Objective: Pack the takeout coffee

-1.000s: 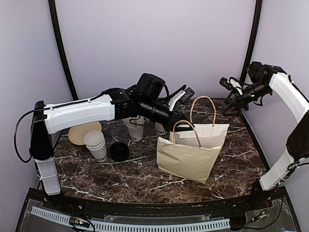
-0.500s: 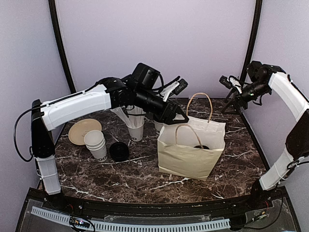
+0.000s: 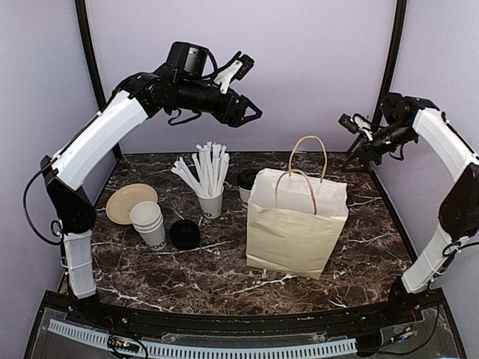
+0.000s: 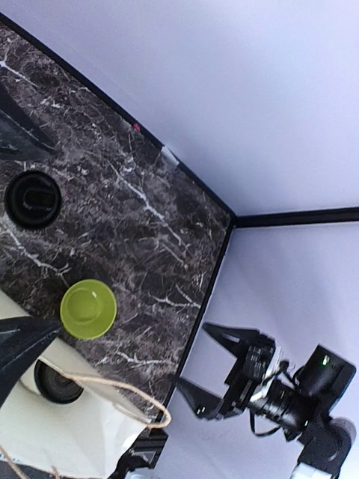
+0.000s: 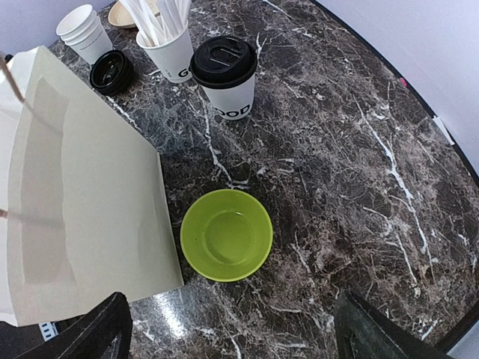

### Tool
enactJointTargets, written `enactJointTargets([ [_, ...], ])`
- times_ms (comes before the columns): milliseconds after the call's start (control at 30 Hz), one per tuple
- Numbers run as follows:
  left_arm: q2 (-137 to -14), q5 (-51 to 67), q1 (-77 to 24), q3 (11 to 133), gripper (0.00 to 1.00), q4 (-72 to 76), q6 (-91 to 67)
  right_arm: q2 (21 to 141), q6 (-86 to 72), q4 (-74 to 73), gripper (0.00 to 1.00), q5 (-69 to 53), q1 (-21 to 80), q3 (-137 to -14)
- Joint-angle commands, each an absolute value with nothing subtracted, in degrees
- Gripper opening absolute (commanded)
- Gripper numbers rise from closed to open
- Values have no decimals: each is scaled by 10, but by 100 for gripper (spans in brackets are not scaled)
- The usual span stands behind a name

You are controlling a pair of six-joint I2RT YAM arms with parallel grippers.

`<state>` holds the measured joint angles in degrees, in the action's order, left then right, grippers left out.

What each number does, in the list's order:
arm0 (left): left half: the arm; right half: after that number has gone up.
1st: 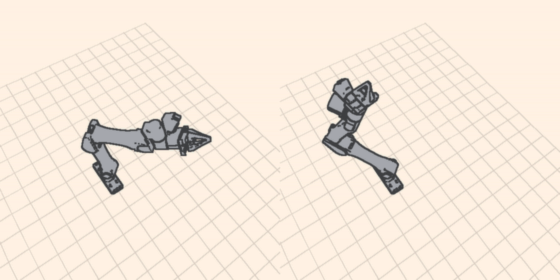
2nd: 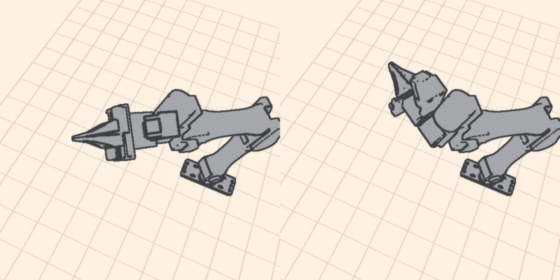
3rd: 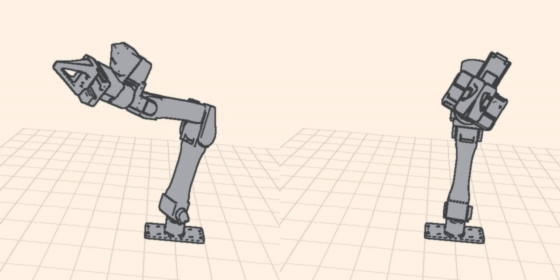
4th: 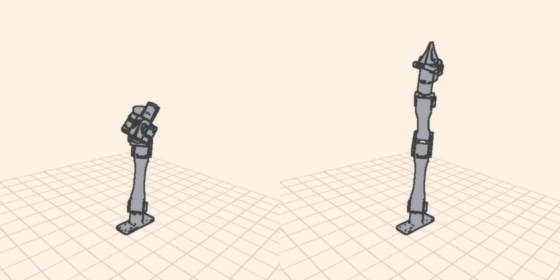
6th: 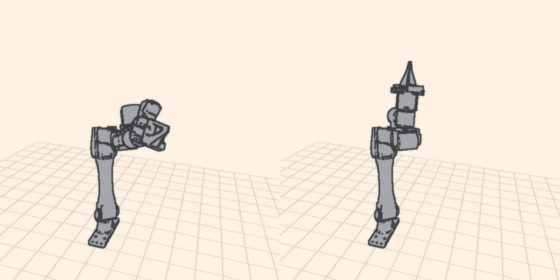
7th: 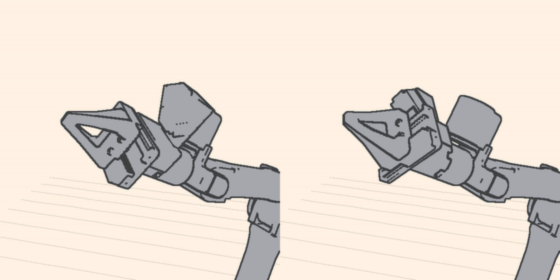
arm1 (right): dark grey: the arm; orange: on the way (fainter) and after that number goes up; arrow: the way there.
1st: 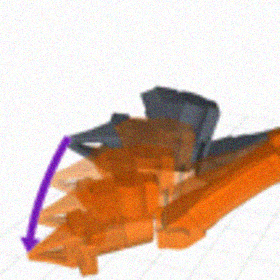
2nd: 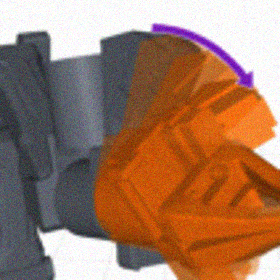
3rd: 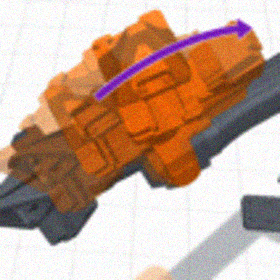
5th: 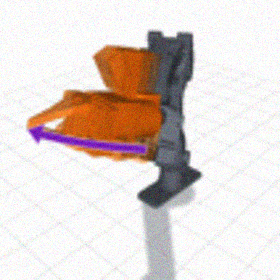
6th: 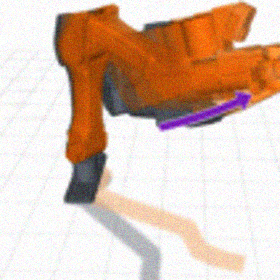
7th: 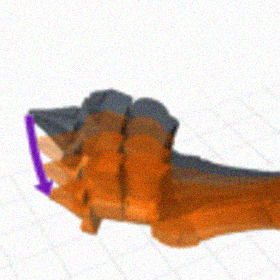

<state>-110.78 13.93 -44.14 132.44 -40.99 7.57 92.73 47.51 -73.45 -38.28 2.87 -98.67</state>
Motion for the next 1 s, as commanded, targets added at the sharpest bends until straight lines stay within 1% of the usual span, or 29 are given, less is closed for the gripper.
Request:
enactJointTargets([
  [0,-1205,131,-407,1411,74,-474,90,938,471,-745,94,-396,25,-999],
  [233,-1257,138,-401,1412,80,-411,90,940,472,-755,94,-400,25,-985],
  [467,-1307,113,-410,1412,88,-400,114,940,467,-754,95,-408,25,-974],
  [767,-1354,58,-429,1412,92,-401,141,951,464,-755,95,-410,25,-973],
  [967,-1375,46,-438,1412,93,-404,150,954,463,-758,95,-410,25,-973],
])
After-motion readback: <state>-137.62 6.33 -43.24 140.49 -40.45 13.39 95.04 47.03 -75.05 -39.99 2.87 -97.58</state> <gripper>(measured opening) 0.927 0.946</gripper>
